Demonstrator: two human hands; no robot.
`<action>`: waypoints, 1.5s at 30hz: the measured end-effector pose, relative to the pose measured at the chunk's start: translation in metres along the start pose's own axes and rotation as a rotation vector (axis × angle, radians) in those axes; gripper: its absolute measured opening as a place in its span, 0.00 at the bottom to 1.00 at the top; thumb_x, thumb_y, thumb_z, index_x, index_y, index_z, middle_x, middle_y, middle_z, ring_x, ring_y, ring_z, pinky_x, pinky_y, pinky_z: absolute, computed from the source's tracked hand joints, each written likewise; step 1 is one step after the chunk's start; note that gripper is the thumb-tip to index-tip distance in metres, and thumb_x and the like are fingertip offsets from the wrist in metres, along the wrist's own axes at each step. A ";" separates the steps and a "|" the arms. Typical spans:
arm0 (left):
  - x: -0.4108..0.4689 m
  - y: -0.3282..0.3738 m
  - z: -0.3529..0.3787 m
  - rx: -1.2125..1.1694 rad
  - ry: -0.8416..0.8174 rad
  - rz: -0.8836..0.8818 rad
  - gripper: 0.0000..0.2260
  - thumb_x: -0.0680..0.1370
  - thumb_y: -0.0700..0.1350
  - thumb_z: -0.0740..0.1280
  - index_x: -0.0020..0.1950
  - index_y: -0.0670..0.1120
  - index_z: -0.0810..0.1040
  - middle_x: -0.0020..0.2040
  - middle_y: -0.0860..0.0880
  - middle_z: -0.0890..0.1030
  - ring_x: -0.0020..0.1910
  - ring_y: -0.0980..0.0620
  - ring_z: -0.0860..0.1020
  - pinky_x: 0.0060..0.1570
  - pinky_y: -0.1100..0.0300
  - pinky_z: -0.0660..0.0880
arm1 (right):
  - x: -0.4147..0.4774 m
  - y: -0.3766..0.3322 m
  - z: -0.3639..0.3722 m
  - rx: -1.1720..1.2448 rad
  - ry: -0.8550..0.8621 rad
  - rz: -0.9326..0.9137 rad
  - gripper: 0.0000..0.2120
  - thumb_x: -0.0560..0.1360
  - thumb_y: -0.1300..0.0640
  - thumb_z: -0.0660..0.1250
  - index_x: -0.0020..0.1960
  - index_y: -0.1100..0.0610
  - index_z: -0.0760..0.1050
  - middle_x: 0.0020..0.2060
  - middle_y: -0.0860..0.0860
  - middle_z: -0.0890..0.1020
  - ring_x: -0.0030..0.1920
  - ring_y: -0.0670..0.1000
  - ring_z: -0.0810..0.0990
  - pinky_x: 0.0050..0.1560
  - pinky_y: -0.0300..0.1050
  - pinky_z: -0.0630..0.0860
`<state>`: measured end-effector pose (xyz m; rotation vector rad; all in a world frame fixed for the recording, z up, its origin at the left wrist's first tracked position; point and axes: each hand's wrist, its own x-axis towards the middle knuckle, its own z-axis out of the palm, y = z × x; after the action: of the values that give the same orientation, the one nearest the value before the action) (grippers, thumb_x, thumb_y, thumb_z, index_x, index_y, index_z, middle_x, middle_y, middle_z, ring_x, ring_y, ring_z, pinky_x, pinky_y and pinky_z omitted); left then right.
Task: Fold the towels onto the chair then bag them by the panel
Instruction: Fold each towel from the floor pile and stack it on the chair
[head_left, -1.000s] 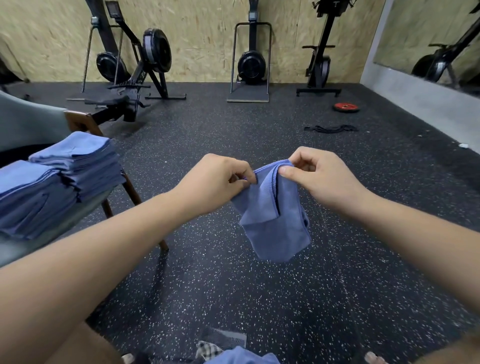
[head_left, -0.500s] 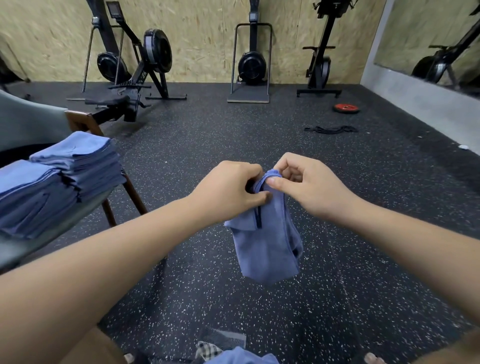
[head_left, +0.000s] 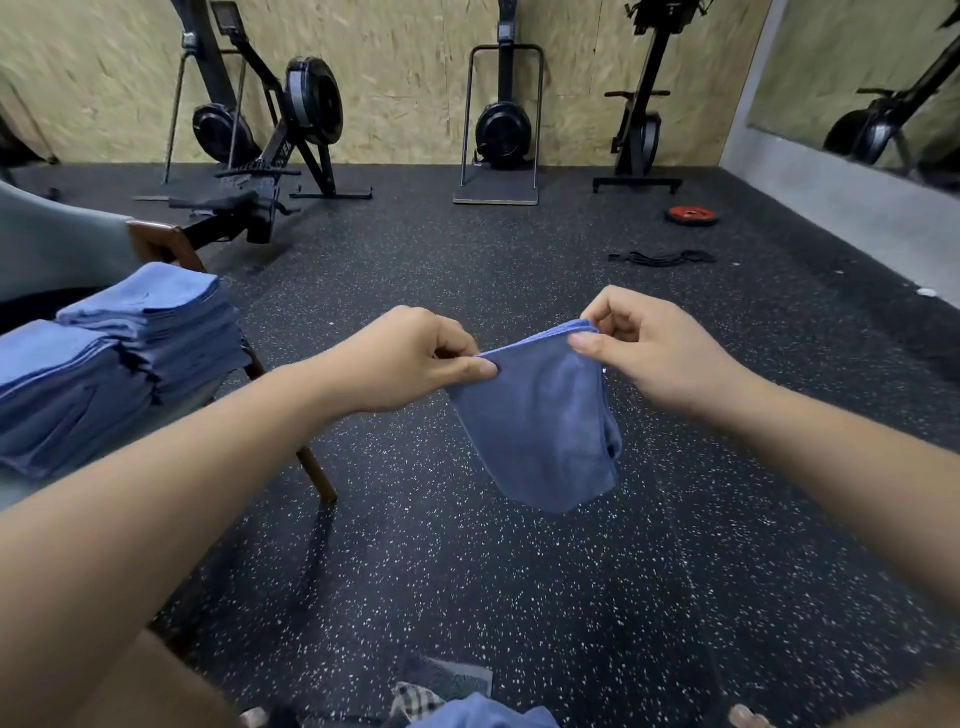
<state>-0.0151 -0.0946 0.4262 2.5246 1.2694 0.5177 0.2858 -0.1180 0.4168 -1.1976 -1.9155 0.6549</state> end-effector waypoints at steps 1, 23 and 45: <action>0.000 -0.001 -0.002 -0.004 0.001 0.006 0.13 0.83 0.58 0.70 0.44 0.52 0.84 0.44 0.59 0.83 0.43 0.55 0.81 0.46 0.57 0.75 | 0.000 0.001 -0.001 -0.004 0.001 0.000 0.05 0.81 0.50 0.73 0.48 0.50 0.80 0.46 0.60 0.83 0.42 0.51 0.77 0.48 0.56 0.76; 0.002 0.006 -0.009 -0.253 0.309 -0.075 0.10 0.70 0.50 0.85 0.40 0.52 0.85 0.38 0.56 0.86 0.36 0.61 0.79 0.39 0.65 0.76 | 0.003 0.007 -0.006 -0.086 -0.051 0.060 0.06 0.81 0.52 0.74 0.47 0.50 0.79 0.44 0.55 0.86 0.41 0.48 0.78 0.48 0.53 0.75; -0.002 0.036 0.033 -0.567 0.233 0.004 0.20 0.73 0.55 0.82 0.46 0.45 0.75 0.40 0.47 0.81 0.36 0.55 0.74 0.39 0.57 0.72 | -0.004 -0.024 0.023 -0.064 -0.202 -0.097 0.13 0.77 0.43 0.75 0.45 0.52 0.79 0.35 0.55 0.79 0.37 0.46 0.70 0.40 0.49 0.66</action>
<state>0.0238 -0.1196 0.4101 2.0319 1.0016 1.0314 0.2559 -0.1324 0.4200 -1.1039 -2.1635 0.6891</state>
